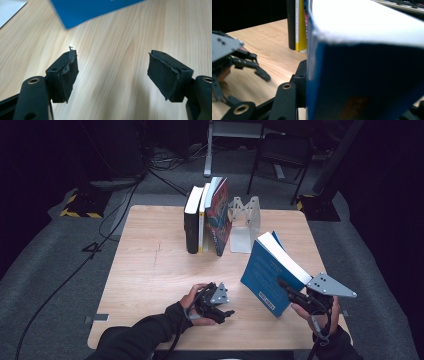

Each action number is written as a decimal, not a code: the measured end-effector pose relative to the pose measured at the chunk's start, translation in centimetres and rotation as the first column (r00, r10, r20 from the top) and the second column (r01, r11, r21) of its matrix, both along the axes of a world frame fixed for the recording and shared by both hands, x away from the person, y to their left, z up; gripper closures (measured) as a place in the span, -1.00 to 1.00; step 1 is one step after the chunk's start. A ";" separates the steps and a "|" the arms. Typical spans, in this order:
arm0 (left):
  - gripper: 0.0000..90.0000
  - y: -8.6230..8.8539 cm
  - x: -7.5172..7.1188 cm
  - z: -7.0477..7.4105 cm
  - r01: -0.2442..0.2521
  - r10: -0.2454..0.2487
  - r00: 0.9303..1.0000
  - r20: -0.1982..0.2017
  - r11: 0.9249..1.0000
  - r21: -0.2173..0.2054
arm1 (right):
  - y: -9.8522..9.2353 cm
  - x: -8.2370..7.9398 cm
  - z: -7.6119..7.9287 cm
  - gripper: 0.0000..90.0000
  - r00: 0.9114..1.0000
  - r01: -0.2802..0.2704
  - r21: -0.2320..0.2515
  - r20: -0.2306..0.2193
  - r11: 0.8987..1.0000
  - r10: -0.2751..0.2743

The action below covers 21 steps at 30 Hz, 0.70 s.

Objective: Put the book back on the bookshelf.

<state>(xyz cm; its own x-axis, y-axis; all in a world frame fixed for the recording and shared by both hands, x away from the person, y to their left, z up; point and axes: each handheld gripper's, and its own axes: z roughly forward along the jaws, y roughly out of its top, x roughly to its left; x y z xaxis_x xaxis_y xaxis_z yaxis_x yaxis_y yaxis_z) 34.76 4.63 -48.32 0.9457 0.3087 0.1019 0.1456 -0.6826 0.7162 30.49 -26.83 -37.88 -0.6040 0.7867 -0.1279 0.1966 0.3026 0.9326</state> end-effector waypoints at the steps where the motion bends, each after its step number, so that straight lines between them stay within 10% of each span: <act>1: -0.47 0.7 0.1 0.0 -0.011 0.011 1.000 -0.001 1.000 0.010 | -0.1 0.1 0.0 0.32 1.000 0.000 0.002 -0.003 1.000 0.000; 10: -0.49 6.2 0.1 -0.9 -0.064 0.061 0.998 0.030 0.992 0.108 | -0.8 0.4 0.1 0.33 0.999 -0.009 0.022 -0.031 1.000 0.010; 21: -0.54 9.1 0.6 -1.4 -0.085 0.090 0.993 -0.072 0.994 0.069 | -1.7 0.6 0.5 0.35 0.997 -0.032 0.026 -0.063 0.999 0.033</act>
<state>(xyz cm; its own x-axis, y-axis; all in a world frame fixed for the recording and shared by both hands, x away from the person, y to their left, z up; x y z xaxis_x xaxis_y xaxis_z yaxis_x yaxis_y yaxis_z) 35.35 13.72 -49.69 0.9212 0.3854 0.0543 0.2584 -0.7100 0.6551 31.12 -28.52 -37.43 -0.6355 0.7690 -0.0690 0.2463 0.2866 0.9258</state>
